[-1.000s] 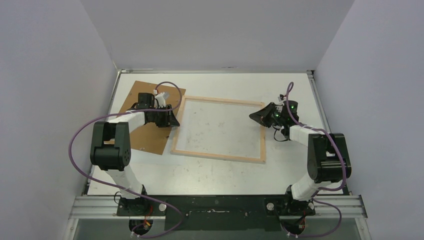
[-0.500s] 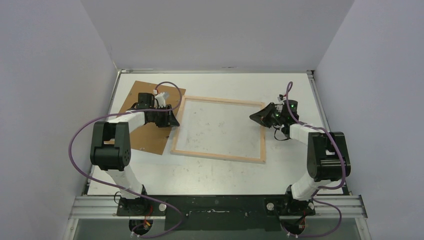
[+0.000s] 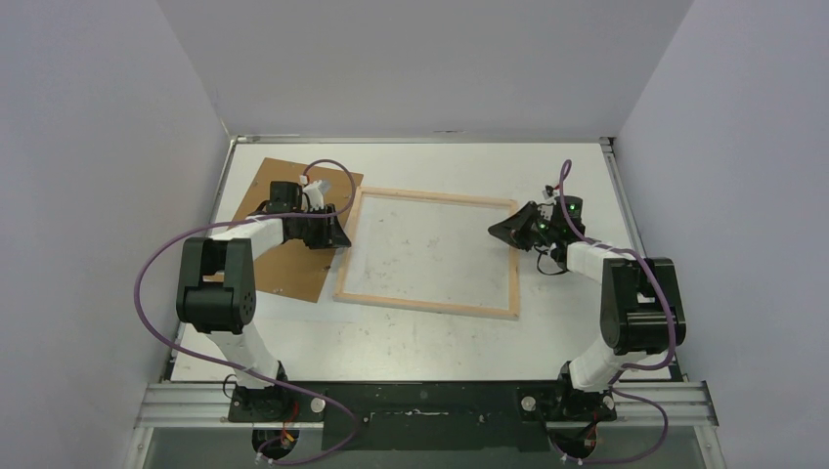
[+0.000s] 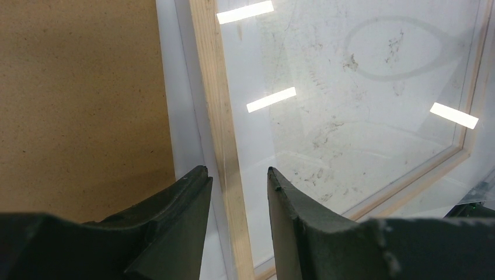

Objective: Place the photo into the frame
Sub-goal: Place the photo frame item in the photo frame.

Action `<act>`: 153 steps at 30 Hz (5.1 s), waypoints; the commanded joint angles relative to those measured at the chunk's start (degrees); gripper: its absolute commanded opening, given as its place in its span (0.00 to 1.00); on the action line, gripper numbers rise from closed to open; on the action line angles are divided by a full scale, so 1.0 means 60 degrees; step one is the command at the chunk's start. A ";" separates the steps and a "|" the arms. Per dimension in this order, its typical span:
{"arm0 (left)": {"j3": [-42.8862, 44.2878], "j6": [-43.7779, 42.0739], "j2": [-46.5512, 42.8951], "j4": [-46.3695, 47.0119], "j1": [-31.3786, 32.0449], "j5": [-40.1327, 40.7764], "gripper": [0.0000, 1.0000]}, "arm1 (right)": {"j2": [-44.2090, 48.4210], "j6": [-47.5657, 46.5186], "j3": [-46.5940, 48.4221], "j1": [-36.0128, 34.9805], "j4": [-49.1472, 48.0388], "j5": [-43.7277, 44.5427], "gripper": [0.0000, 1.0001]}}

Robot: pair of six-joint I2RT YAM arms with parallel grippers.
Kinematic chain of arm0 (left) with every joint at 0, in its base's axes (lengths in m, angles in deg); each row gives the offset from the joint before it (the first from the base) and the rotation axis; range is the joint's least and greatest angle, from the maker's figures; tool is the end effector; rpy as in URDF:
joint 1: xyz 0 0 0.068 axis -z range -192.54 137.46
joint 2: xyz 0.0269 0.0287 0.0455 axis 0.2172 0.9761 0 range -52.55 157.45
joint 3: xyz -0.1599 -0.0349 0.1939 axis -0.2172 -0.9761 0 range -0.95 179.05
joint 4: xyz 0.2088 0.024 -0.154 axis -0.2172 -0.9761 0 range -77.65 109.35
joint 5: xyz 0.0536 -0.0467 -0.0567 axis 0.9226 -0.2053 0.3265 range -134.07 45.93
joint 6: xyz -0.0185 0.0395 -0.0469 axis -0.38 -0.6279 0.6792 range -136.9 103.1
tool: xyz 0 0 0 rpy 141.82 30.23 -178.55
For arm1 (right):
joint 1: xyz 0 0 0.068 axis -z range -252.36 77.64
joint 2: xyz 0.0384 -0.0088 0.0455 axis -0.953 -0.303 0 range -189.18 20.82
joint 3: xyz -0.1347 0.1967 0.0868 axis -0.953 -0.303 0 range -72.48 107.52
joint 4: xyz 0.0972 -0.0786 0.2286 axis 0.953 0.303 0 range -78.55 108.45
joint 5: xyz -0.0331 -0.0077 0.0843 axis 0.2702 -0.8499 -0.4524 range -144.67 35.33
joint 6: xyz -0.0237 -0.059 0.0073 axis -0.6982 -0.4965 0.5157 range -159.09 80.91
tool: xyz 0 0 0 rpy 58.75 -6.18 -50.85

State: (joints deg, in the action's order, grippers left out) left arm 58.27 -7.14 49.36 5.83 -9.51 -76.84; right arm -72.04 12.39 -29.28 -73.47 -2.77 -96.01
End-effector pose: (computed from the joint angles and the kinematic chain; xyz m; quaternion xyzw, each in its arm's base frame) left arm 0.3530 -0.0457 0.1349 0.0280 0.9212 -0.2993 0.2470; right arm 0.3258 0.0392 0.1458 0.2075 0.8214 0.4712 0.2455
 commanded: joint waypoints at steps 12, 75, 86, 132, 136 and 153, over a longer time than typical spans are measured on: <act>0.0420 -0.0176 -0.0017 0.0056 0.0023 0.0036 0.38 | 0.0195 -0.0313 0.0338 0.0168 -0.0035 -0.0327 0.05; -0.0291 -0.0645 -0.0710 -0.0619 0.0330 -0.0041 0.38 | -0.0559 -0.0620 0.1578 0.0092 0.0246 -0.0931 0.05; -0.0276 -0.0624 -0.0681 -0.0633 0.0330 -0.0093 0.38 | -0.0856 -0.0800 0.1659 0.0094 0.0302 -0.1016 0.05; 0.0834 -0.0894 -0.0047 -0.1072 0.0004 0.0781 0.45 | -0.1346 -0.1407 0.1965 0.0094 0.0237 -0.1101 0.05; 0.0830 -0.0859 0.0271 -0.0977 0.0021 0.0652 0.45 | -0.1369 -0.1317 0.1809 0.0057 -0.0001 -0.1055 0.05; 0.0576 -0.0966 0.0301 -0.0913 0.0169 -0.0142 0.43 | -0.1003 -0.2259 0.1488 -0.0244 0.0723 0.0584 0.05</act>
State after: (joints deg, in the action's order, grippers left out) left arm 61.35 -11.67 51.63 -1.15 -8.75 -76.01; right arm -80.41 3.13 -20.75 -73.62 0.22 -97.63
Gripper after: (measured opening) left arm 0.431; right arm 0.062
